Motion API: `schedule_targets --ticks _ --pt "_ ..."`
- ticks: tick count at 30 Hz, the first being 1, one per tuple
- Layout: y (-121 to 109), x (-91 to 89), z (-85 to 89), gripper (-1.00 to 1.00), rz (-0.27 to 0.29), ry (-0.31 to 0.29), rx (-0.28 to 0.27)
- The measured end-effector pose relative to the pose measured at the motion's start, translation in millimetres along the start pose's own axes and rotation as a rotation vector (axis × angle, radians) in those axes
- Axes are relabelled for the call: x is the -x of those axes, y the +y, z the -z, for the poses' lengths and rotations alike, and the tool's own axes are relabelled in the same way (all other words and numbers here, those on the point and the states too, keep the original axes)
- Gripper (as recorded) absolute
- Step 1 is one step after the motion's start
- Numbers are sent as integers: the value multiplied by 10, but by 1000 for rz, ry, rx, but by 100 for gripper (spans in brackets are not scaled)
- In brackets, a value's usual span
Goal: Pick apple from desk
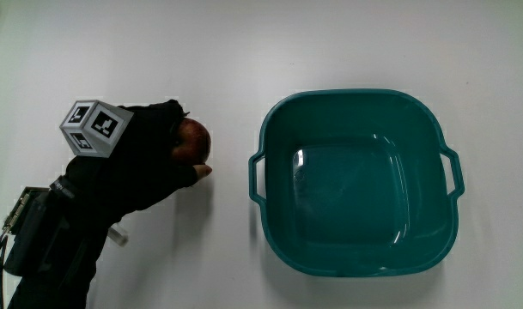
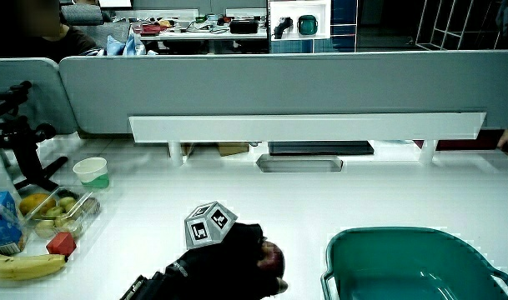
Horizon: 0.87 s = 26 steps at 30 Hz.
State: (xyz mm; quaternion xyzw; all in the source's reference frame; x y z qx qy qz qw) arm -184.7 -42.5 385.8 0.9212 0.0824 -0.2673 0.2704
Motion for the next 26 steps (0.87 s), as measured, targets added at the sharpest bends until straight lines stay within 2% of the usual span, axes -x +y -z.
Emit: schedule_targets --ticks 1,3,4,5,7,9,10,11,13,14,15,16,17,18,20,21,22,23,26 --pt "-19 -31 -24 100 25 14 -14" --pt "-61 -110 -66 100 20 30 -17" --pt "-77 -141 -73 100 31 10 -15" --pt "-90 -183 -89 100 54 22 -20" --pt "-128 -283 -116 100 60 33 -21" --pt "-148 -374 -140 100 107 31 -30" --pt "-174 -450 -164 100 111 58 -39" --pt "-185 -494 -164 100 120 29 -35" --pt "-199 -593 -181 100 157 19 -41" --pt "-198 -621 -171 100 161 -22 -30" --pt "-192 -667 -177 100 209 -11 -46" --pt "-167 -698 -165 100 294 15 -78" --pt "-161 -702 -95 100 131 -232 53" --pt "-108 -729 -101 100 274 18 -78" --pt "-91 -896 -87 100 308 -28 -53" --pt "-90 -952 -78 100 279 -23 -31" --pt "-80 -1003 -67 100 294 10 -32" --pt "-87 -1058 -71 100 265 26 -7" --pt "-50 -1130 -20 100 279 -11 -5"
